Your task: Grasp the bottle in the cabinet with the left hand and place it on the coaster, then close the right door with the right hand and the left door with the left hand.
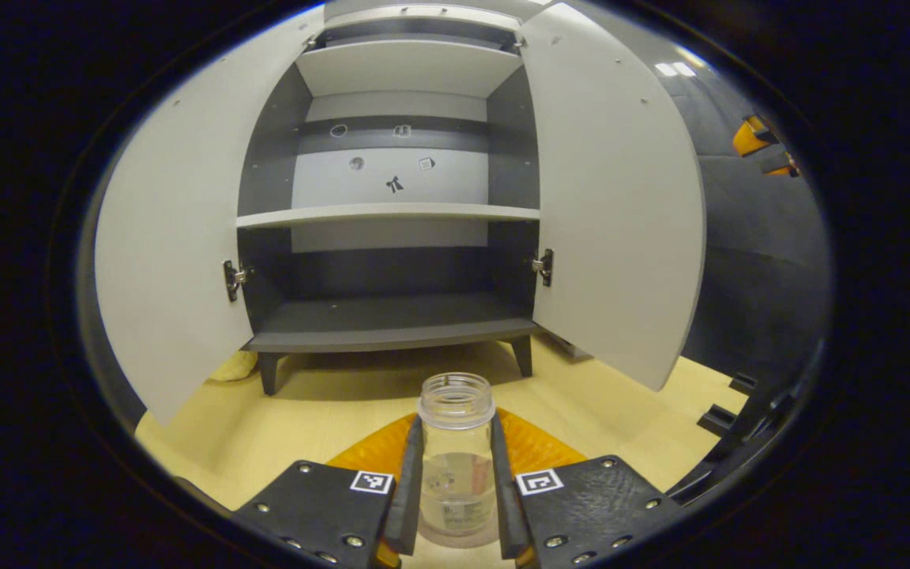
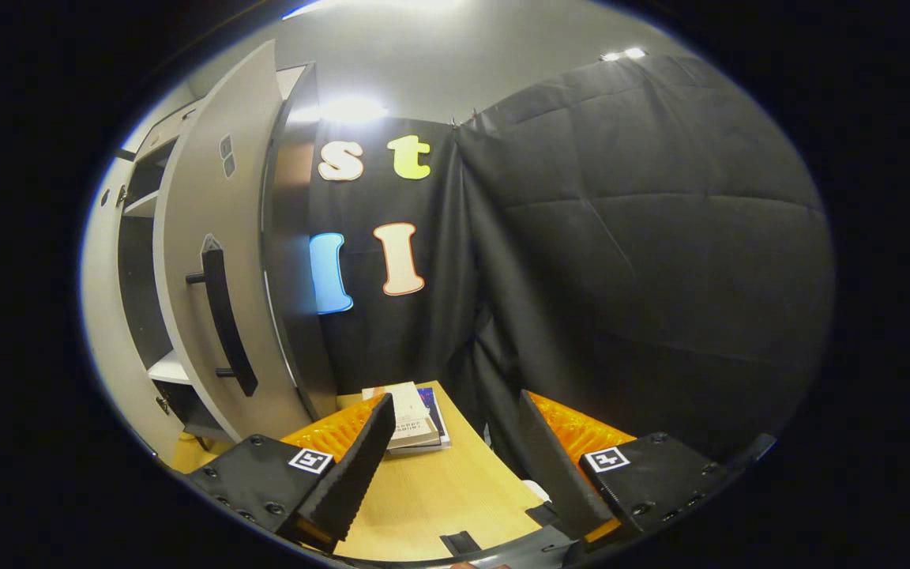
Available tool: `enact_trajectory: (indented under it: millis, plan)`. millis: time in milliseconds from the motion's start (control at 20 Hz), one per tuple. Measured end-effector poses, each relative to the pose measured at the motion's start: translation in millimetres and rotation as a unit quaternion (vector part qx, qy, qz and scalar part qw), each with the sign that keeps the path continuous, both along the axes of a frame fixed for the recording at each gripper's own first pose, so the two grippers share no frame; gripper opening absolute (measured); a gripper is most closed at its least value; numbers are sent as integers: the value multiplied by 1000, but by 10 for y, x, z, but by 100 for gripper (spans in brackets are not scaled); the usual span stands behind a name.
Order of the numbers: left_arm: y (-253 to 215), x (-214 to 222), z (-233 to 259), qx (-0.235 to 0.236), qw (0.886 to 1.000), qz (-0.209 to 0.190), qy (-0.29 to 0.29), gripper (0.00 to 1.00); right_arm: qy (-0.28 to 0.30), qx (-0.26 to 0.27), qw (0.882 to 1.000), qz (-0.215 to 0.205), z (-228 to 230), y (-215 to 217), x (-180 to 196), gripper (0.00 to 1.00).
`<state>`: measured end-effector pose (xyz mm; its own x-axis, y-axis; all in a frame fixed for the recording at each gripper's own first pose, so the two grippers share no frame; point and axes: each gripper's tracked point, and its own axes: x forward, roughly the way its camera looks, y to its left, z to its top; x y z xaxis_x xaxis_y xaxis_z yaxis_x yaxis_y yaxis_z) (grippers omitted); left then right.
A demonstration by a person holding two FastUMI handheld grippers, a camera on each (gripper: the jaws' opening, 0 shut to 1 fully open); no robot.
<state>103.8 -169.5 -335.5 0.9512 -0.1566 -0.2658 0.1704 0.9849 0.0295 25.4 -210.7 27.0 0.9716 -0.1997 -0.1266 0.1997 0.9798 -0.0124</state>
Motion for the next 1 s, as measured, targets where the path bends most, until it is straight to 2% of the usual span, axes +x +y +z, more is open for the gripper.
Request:
enact_trajectory:
  millis: [50, 100, 250, 300, 450, 500, 750, 1000]
  plan:
    - [-9, -23, -25, 7, 1000, 0, 3, 41, 5, 6, 1000, 2, -25, 19, 6, 96]
    - [-9, -44, -36, 13, 1000, 1, 7, 45, 6, 13, 1000, 4, -22, 42, 2, 100]
    - [21, -118, -46, 13, 1000, 7, 18, 50, 1, 17, 1000, 12, 16, 94, 17, 100]
    - [24, -144, -31, 9, 1000, 8, 20, 67, -1, 16, 1000, 14, 23, 109, 16, 96]
    - [113, -235, 40, 9, 999, 26, 33, 89, -6, 18, 1000, 22, 65, 152, 39, 96]
    - [100, -266, 113, 1, 999, 25, 31, 95, -10, 18, 999, 25, 95, 164, 61, 100]
    - [326, -595, 786, -18, 999, 48, 4, 94, -35, 24, 998, 36, 311, 240, 234, 100]
    - [727, -818, 1804, -26, 995, 85, -50, 94, -44, 7, 997, 69, 471, 430, 497, 99]
